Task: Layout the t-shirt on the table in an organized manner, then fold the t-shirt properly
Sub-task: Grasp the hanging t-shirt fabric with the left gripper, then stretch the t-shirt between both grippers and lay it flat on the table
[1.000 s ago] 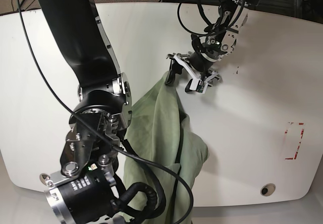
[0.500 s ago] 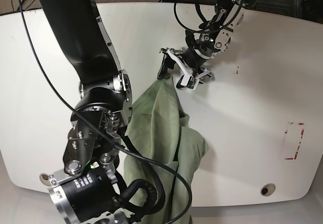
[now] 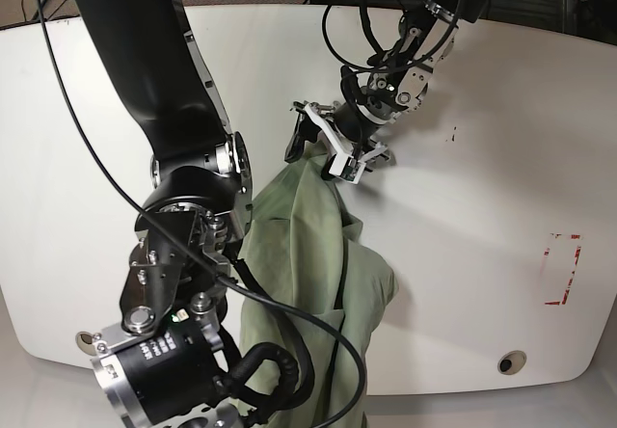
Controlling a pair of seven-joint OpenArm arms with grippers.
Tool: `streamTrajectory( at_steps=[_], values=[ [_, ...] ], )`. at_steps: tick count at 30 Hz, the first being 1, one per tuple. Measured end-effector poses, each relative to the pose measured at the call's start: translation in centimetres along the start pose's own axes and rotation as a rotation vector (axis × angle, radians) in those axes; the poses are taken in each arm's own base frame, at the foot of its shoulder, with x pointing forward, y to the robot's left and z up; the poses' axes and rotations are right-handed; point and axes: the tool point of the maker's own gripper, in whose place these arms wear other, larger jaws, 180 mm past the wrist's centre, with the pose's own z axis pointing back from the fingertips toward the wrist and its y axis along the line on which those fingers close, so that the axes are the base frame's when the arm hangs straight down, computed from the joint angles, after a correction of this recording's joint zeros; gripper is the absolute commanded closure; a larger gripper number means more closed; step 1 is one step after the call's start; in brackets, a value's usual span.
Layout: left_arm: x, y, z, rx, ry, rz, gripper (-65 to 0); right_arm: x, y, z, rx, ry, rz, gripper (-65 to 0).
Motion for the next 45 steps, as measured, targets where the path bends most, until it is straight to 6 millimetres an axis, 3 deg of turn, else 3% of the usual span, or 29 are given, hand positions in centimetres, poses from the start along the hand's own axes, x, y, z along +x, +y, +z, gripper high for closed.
streamTrajectory(
  at_steps=[3, 5, 11, 24, 33, 40, 45],
  values=[
    [-0.4, 0.3, -0.3, -0.003, 0.005, -0.002, -35.8, 0.0, 0.0, 0.0, -0.001, 0.001, 0.001, 0.0],
    [-0.4, 0.6, -0.7, -0.006, 0.008, -0.003, -29.0, -0.1, 0.0, 0.0, -0.001, 0.001, 0.001, 0.0],
    [-0.4, 1.4, -1.7, 0.031, 0.012, 0.022, -0.6, 0.0, 0.0, 0.0, 0.001, 0.0, 0.0, 0.0],
    [-0.4, 1.5, -0.6, 0.049, 0.012, 0.057, 0.0, -0.8, 0.3, 0.0, 0.005, 0.013, -0.009, 0.0],
    [1.5, 3.9, 4.7, 0.12, -0.04, 0.037, 0.0, -1.4, 0.2, 0.1, 0.001, 0.029, -0.02, 0.0],
    [5.3, 6.9, 9.6, 0.209, -0.124, -0.023, 0.0, -3.0, -2.1, 0.4, -0.066, 0.066, -0.057, 0.0],
    [6.3, 8.1, 13.3, 0.262, -0.144, -0.069, 0.0, -4.2, -3.4, 0.7, -0.105, 0.096, -0.074, 0.0]
  ],
)
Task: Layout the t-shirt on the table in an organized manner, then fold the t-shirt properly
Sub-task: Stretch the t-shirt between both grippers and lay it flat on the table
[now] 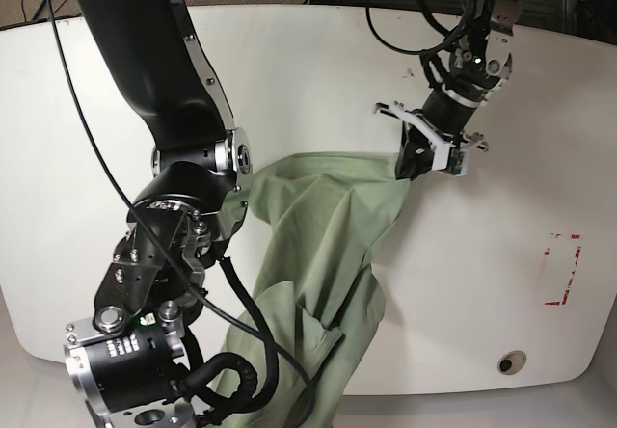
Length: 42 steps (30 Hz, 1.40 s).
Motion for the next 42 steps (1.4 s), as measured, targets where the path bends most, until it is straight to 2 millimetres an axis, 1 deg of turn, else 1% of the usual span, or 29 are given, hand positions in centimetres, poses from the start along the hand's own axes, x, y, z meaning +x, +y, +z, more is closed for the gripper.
streamTrajectory(
  at_steps=[2, 6, 8, 10, 11, 13, 16, 19, 23, 24, 25, 26, 28, 29, 32, 34, 35, 38, 42],
  values=[
    [0.6, 1.1, 1.3, 0.025, -0.009, -0.025, 0.0, -0.7, 0.0, 0.1, 0.0, 0.014, -0.011, 0.0],
    [1.9, 3.6, 3.7, 0.086, -0.03, -0.077, 0.0, -2.9, 0.2, 0.2, 0.013, 0.056, -0.008, 0.0],
    [2.3, 5.2, 4.8, 0.129, -0.038, -0.099, 0.0, -4.1, 0.1, 0.3, 0.013, 0.085, 0.003, 0.0],
    [2.5, 7.4, 6.0, 0.187, -0.037, -0.106, 0.0, -5.4, -0.3, 0.4, 0.005, 0.115, 0.003, 0.0],
    [2.5, 8.1, 6.4, 0.195, -0.031, -0.102, 0.0, -6.0, -0.6, 0.5, -0.002, 0.125, -0.004, 0.0],
    [3.3, 9.9, 7.4, 0.233, -0.05, -0.1, 0.0, -7.3, -1.2, 0.7, -0.017, 0.156, -0.018, 0.0],
    [5.5, 12.1, 8.7, 0.255, -0.111, -0.112, 0.0, -9.3, -2.0, 0.7, -0.039, 0.208, -0.037, 0.0],
    [8.2, 14.1, 10.1, 0.301, -0.19, -0.117, 0.0, -11.1, -2.2, 0.3, -0.036, 0.254, -0.073, 0.0],
    [10.8, 16.0, 10.6, 0.349, -0.244, -0.112, 0.0, -13.5, -2.3, -0.3, -0.024, 0.315, -0.124, 0.0],
    [11.8, 16.4, 10.6, 0.357, -0.267, -0.118, 0.0, -14.0, -2.3, -0.5, -0.025, 0.333, -0.127, 0.0],
    [12.0, 16.7, 10.5, 0.356, -0.246, -0.117, 0.0, -14.3, -2.2, -0.8, -0.017, 0.344, -0.131, 0.0],
    [12.9, 17.1, 10.5, 0.362, -0.256, -0.118, 0.0, -14.7, -2.3, -1.0, -0.014, 0.359, -0.13, 0.0],
    [14.9, 18.0, 10.7, 0.377, -0.278, -0.116, 0.0, -14.8, -2.5, -1.4, 0.001, 0.365, -0.128, 0.0],
    [16.2, 18.3, 10.7, 0.384, -0.31, -0.123, 0.0, -14.6, -2.8, -1.6, -0.001, 0.36, -0.125, 0.0],
    [19.3, 19.2, 11.1, 0.392, -0.346, -0.122, 0.0, -13.4, -3.9, -2.3, -0.016, 0.347, -0.119, 0.0],
    [21.6, 19.5, 11.6, 0.392, -0.393, -0.123, 0.0, -12.0, -4.8, -2.8, -0.027, 0.322, -0.112, 0.0],
    [22.3, 19.7, 11.7, 0.393, -0.398, -0.12, 0.0, -11.2, -5.2, -3.1, -0.031, 0.307, -0.111, 0.0],
    [25.6, 20.0, 12.5, 0.404, -0.448, -0.137, 0.0, -8.4, -6.5, -3.8, -0.047, 0.254, -0.105, 0.0],
    [30.3, 20.0, 13.9, 0.42, -0.541, -0.188, 0.0, -5.2, -7.9, -4.8, -0.059, 0.206, -0.1, 0.0]
  ],
)
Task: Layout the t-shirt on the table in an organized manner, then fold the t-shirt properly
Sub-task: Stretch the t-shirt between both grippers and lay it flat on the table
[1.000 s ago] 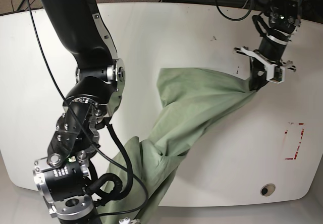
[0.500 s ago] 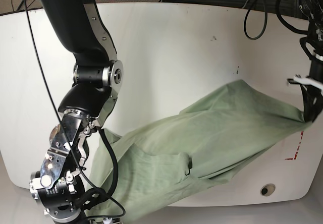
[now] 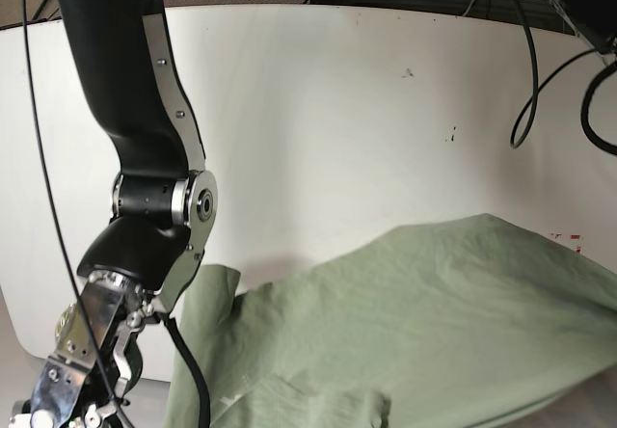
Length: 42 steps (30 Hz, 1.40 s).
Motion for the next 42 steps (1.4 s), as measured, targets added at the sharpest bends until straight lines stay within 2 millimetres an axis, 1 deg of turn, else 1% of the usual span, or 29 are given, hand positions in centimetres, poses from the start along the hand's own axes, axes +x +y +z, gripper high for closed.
streamTrajectory(
  at_steps=[4, 7, 9, 11, 13, 16, 18, 23, 26, 29, 31, 34, 38, 39, 42],
  values=[
    [4.4, 0.7, -0.6, 0.012, -0.102, -0.038, 0.0, 2.7, -1.1, 0.4, -0.014, -0.055, 0.008, 0.0],
    [6.5, 0.7, -1.2, 0.003, -0.128, -0.076, 0.0, 3.6, -2.2, 0.7, -0.039, -0.066, 0.019, 0.0],
    [7.8, 0.4, -1.5, -0.008, -0.151, -0.098, 0.0, 3.6, -2.7, 0.8, -0.05, -0.058, 0.02, 0.0],
    [8.4, 0.0, -1.7, -0.024, -0.16, -0.114, 0.0, 3.3, -3.0, 0.9, -0.06, -0.04, 0.021, 0.0],
    [8.6, -0.5, -1.8, -0.047, -0.165, -0.118, 0.0, 2.5, -3.1, 0.9, -0.065, -0.012, 0.02, 0.0],
    [7.9, -0.6, -1.8, -0.052, -0.146, -0.119, 0.0, 0.9, -3.3, 1.2, -0.072, 0.016, 0.031, 0.0],
    [6.7, -0.9, -1.9, -0.058, -0.111, -0.122, 0.0, -0.4, -3.3, 1.5, -0.074, 0.025, 0.034, 0.0],
    [2.2, -1.8, -1.7, -0.092, 0.01, -0.107, 0.0, -6.2, -2.5, 3.1, -0.083, 0.119, 0.065, -0.5],
    [-0.6, -2.6, -1.2, -0.117, 0.069, -0.056, 0.0, -11.0, -1.7, 4.2, -0.082, 0.203, 0.081, -0.5],
    [-3.3, -3.0, -0.3, -0.126, 0.131, -0.007, 0.0, -15.9, -0.4, 5.5, -0.062, 0.299, 0.1, -0.5],
    [-5.6, -3.2, 0.7, -0.133, 0.186, 0.022, 0.0, -19.4, 0.7, 6.8, -0.032, 0.365, 0.11, -0.5],
    [-8.8, -3.2, 2.3, -0.124, 0.276, 0.044, 0.0, -24.1, 2.2, 9.0, -0.001, 0.456, 0.087, -0.3],
    [-13.1, -4.3, 4.7, -0.153, 0.39, 0.066, 0.0, -30.2, 3.9, 12.0, 0.04, 0.599, 0.069, -0.3],
    [-13.8, -4.7, 5.3, -0.163, 0.402, 0.073, 0.0, -31.2, 4.2, 12.7, 0.049, 0.618, 0.069, -0.3],
    [-16.5, -5.3, 7.9, -0.185, 0.48, 0.073, 0.0, -34.7, 5.4, 15.2, 0.09, 0.685, 0.03, -0.2]
  ],
)
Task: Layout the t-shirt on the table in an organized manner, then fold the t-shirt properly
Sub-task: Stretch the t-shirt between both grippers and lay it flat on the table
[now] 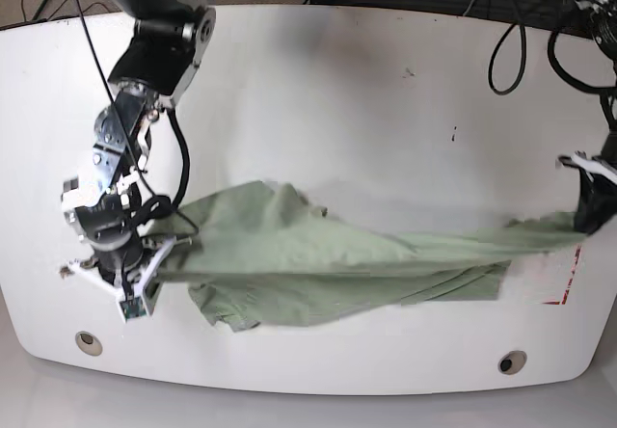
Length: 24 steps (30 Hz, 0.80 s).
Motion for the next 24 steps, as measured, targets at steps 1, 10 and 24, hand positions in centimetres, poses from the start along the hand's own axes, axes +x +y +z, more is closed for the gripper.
streamTrajectory(
  at_steps=[1, 10, 24],
  values=[
    [-1.3, -0.1, 0.4, 0.002, 0.031, 0.003, 0.0, -1.6, 0.3, 0.0, 0.013, 0.032, -0.013, -0.2],
    [-10.1, -0.5, 4.3, 0.03, 0.263, -0.069, 0.0, -12.0, 3.6, 1.5, 0.133, 0.2, -0.129, -0.2],
    [-17.3, -1.0, 8.7, 0.061, 0.517, -0.154, 0.0, -19.6, 5.3, 4.7, 0.193, 0.319, -0.256, -0.5]
  ],
)
